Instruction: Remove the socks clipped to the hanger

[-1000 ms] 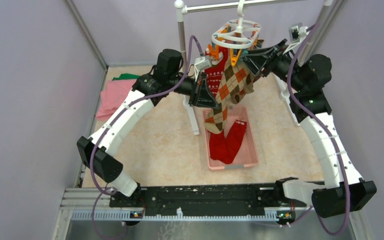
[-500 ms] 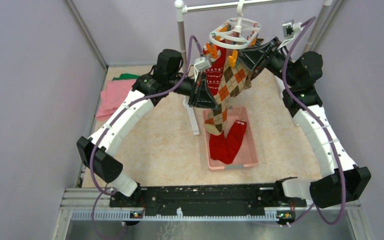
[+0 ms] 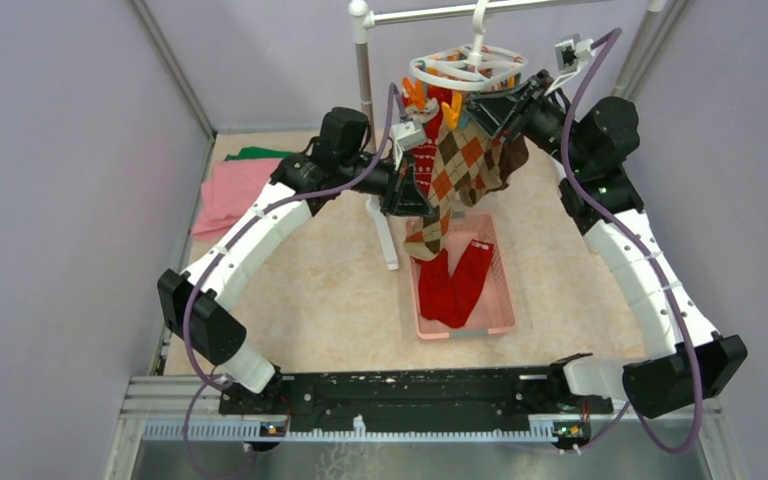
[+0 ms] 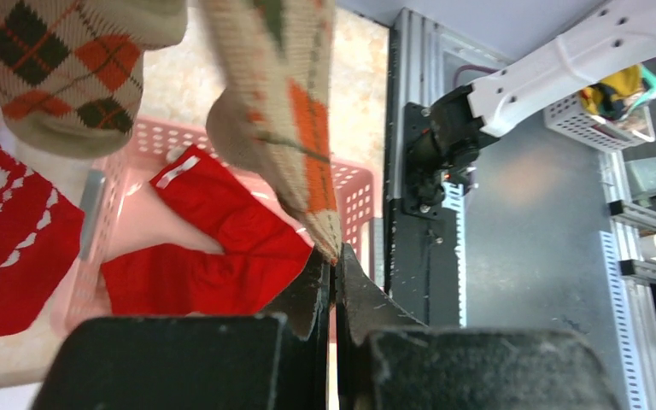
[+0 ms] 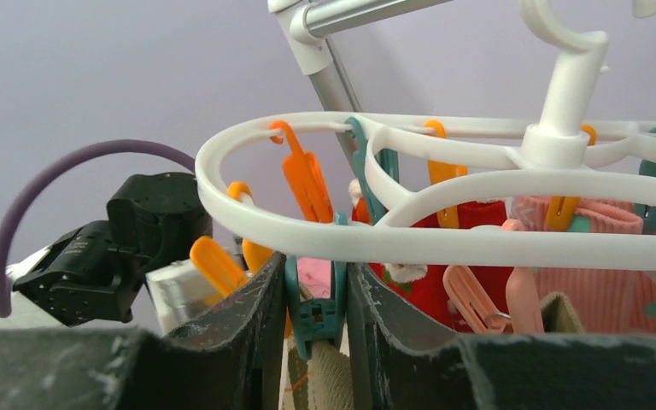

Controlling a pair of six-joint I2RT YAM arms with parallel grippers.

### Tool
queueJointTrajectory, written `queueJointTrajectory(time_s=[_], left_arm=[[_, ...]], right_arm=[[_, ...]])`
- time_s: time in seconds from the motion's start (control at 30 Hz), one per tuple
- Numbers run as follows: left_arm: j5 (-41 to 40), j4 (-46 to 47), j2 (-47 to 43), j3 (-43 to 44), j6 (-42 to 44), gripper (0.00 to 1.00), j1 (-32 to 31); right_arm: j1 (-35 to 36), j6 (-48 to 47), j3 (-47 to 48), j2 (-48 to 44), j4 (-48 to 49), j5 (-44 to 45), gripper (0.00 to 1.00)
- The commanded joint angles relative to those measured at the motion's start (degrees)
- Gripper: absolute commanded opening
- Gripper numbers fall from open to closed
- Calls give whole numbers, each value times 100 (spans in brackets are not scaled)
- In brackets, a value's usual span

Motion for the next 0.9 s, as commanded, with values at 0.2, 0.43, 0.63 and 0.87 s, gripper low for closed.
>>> queueJointTrajectory(time_s=[0.2, 0.43, 0.63, 0.87], left_arm=[[-369, 512, 279, -391, 283, 0, -19], [-479, 726, 372, -641, 325, 68, -110], [-560, 1236, 202, -854, 78, 99, -125], [-484, 1176, 217, -379, 29, 99, -73]], right_arm=[[212, -536, 401, -120, -753, 826, 0], [397, -712, 506, -29, -1102, 988, 0], [417, -859, 225, -335, -1379, 1137, 48], [309, -1711, -983, -1643, -2198, 2525, 73]])
